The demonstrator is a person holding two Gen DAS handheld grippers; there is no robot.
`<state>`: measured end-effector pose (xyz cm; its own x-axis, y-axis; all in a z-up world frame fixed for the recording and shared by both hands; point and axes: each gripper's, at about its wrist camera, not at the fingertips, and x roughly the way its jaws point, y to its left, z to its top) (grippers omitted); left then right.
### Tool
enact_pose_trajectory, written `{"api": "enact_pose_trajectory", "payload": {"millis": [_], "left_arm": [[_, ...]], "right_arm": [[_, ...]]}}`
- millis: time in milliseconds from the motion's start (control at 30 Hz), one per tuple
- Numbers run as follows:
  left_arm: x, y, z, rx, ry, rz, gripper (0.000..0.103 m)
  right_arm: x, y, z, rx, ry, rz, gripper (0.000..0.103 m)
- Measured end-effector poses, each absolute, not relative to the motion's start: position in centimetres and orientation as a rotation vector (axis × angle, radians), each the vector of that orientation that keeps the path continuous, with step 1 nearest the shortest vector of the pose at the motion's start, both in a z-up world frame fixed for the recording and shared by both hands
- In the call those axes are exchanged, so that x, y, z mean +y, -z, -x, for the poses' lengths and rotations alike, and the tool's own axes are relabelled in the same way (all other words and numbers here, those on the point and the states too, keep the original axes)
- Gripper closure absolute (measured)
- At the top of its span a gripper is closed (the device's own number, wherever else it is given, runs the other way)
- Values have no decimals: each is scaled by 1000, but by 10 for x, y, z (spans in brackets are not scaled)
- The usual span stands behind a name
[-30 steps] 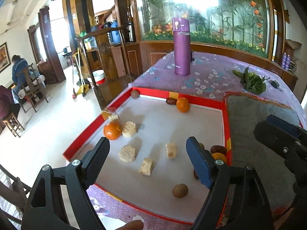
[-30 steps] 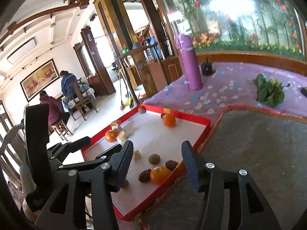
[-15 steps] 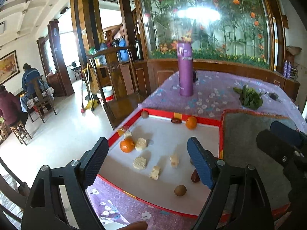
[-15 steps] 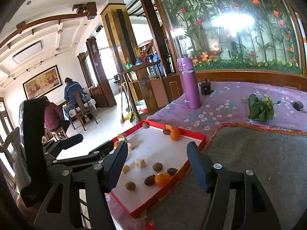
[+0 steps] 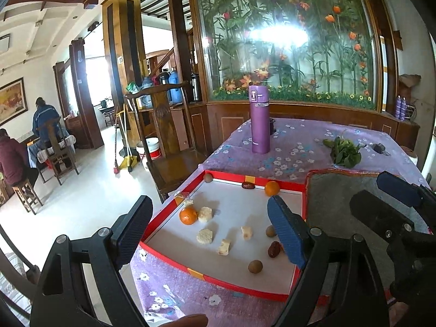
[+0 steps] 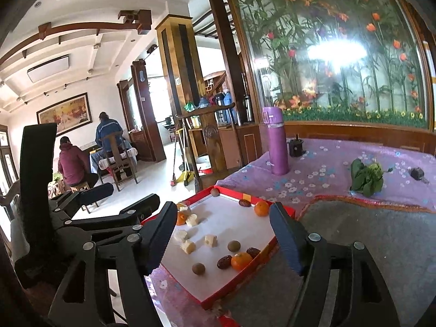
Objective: Organize fruits
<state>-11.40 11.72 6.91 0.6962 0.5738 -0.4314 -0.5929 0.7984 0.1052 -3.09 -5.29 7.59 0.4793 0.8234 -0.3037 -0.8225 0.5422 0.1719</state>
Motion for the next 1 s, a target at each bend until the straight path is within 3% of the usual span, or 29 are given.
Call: {"api": "enact_pose_trajectory", "payload": {"millis": [1000], "left_arm": [[100,-77,159,400,-699,57,16]], "right_arm": [[-84,-87,72,281,-1015,-19,24]]}}
